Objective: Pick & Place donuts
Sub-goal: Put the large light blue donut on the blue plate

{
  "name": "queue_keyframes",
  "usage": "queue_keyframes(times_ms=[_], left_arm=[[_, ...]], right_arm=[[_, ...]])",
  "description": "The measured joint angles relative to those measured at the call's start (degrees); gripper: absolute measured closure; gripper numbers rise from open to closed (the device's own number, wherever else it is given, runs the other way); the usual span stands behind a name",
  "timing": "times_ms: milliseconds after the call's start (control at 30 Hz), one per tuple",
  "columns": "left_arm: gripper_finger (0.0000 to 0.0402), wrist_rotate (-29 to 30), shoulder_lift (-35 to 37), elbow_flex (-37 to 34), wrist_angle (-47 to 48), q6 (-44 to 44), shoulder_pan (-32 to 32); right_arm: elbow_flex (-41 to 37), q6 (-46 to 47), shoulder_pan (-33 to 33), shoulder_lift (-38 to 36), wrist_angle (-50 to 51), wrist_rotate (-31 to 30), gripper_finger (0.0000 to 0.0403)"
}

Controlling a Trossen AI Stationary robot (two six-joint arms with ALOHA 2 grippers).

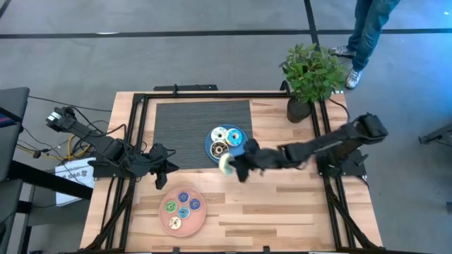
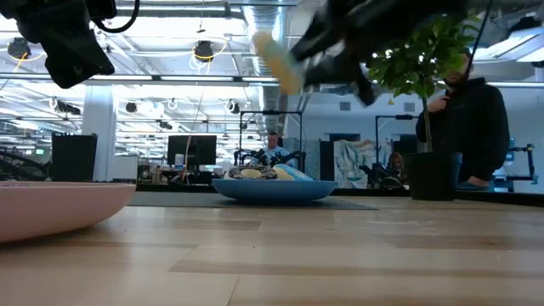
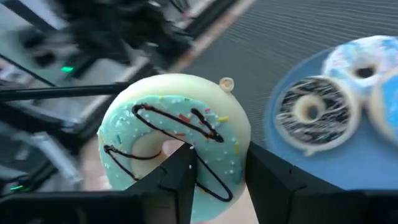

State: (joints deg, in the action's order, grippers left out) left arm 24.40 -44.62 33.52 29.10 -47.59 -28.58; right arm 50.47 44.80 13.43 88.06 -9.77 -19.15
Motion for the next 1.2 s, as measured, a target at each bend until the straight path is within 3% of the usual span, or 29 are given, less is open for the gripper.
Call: queue_keyframes(times_ms=[167,300,400,867,1200], left_arm=[[0.0401,-0.04,-0.02,0.0,0.36,0.02,0.01],[0.0401,-0.04,-0.02,0.0,1.49,0.04,0.01],[0.0401,-0.05,-0.02,0.0,1.55,0.04,0.01],[0.0401,0.11,-0.02,0.0,2.25,0.12,0.0],[0.0401,0.11,-0.02,0.0,2.25,1.73,0.0]], right_arm=[[9.54,-4.21,-6.78,8.21,14.96,4.09,0.0285],[17.86,-4.9,-9.77,14.7,31.86,3.94,0.0285],[21.57,-7.57,-11.35,17.88,38.2,3.04,0.0285],[22.98,-8.99,-14.56,19.25,45.82,0.67,0.0276],[22.98,-9.31,-14.55,19.25,44.95,0.96,0.021]])
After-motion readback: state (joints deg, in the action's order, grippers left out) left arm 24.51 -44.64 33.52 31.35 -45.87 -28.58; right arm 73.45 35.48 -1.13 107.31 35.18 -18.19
